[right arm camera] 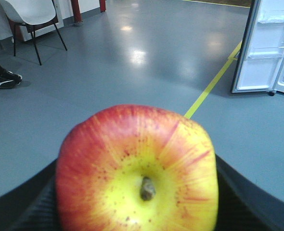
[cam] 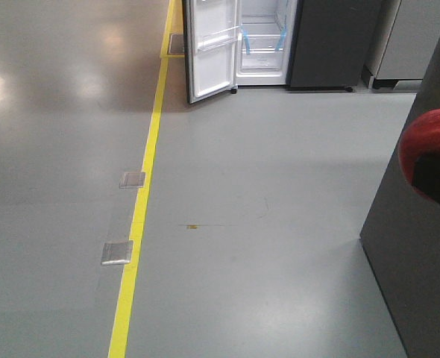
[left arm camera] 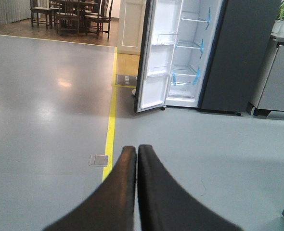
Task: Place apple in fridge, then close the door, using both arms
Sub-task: 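Drive the base up to the open fridge door holding the apple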
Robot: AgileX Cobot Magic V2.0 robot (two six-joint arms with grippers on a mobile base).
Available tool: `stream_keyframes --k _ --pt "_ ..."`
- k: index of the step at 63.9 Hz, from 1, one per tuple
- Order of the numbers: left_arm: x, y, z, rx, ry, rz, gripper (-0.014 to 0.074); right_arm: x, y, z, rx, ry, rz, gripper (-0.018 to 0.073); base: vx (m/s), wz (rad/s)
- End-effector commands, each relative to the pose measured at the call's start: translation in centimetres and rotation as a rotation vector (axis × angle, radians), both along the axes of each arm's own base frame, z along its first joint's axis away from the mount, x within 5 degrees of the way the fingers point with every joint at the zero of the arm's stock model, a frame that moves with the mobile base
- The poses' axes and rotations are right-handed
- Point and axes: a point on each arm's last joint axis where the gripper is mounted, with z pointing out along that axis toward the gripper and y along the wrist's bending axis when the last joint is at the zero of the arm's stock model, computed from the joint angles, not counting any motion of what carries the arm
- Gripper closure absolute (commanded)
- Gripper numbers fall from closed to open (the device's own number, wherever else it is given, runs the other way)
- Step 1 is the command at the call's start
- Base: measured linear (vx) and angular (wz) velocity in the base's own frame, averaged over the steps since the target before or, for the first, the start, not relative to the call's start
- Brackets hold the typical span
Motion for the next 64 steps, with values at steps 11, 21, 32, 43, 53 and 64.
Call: stream_keyframes --k 11,21,32,43,53,64 --pt "0.07 -0.18 -0.04 -0.001 -0.056 -0.019 0.0603 -0.04 -0.04 1.38 0.053 -0.071 -0.023 0.0566 0.26 -0.07" --pt "0.07 -0.18 -0.04 -0.001 -0.056 -0.019 0.0603 -0.04 -0.04 1.38 0.053 -0.071 -0.023 0.0566 0.26 -0.06" --pt "0.07 -0.18 -0.04 -0.001 -0.056 -0.019 0.0603 -0.04 -0.04 1.38 0.053 -0.071 -0.023 0.0566 0.26 -0.03" --pt "0.07 -0.18 -0.04 -0.001 -0.056 -0.019 0.0603 -0.04 -0.04 1.38 0.053 -0.071 -0.023 0.0566 0.26 0.02" --pt "0.07 -0.18 -0.04 -0.001 -0.056 -0.019 0.0603 -0.04 -0.04 1.38 0.053 -0.071 -0.023 0.0566 0.26 0.06" --pt "0.07 -0.18 -0.04 -0.001 -0.056 -0.019 0.0603 -0.04 -0.04 1.38 0.053 -0.071 -0.023 0.0566 0.26 0.09"
